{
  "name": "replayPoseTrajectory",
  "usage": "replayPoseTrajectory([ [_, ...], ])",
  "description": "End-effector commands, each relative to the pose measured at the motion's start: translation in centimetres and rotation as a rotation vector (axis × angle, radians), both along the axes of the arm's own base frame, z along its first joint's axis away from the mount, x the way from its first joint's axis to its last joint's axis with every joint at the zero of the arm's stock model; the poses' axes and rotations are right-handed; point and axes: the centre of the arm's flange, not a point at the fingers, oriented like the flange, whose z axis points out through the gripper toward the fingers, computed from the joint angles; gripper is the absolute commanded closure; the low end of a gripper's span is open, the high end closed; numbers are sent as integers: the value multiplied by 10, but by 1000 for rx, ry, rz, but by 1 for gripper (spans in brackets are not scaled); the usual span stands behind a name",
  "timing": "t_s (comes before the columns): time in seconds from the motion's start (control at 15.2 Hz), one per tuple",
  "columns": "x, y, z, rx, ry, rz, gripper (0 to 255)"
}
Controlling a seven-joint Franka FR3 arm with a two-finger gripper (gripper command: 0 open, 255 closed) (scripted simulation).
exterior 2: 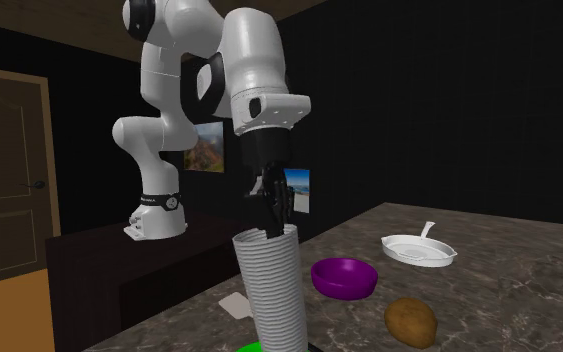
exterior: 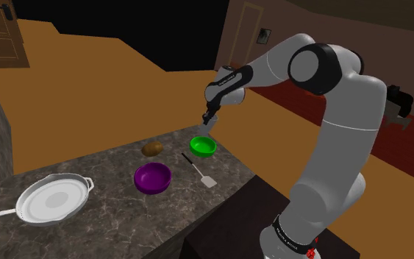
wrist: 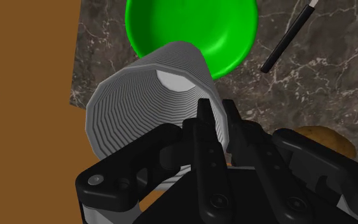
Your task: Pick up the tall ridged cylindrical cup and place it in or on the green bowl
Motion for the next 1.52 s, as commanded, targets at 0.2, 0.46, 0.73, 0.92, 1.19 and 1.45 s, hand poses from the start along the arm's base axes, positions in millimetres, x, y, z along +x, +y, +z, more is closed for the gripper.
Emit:
replayPoseTrajectory([
  [0.2, 1, 0, -27, 0, -1, 0, 255],
  [0.46, 1, 0, -48, 0, -1, 0, 255],
  [0.73, 1, 0, -58, 0, -1, 0, 255],
  [0.92, 1, 0, -58, 0, -1, 0, 255],
  [1.19, 1, 0, -58, 0, -1, 0, 0],
  [1.45, 1, 0, -58, 0, -1, 0, 0],
])
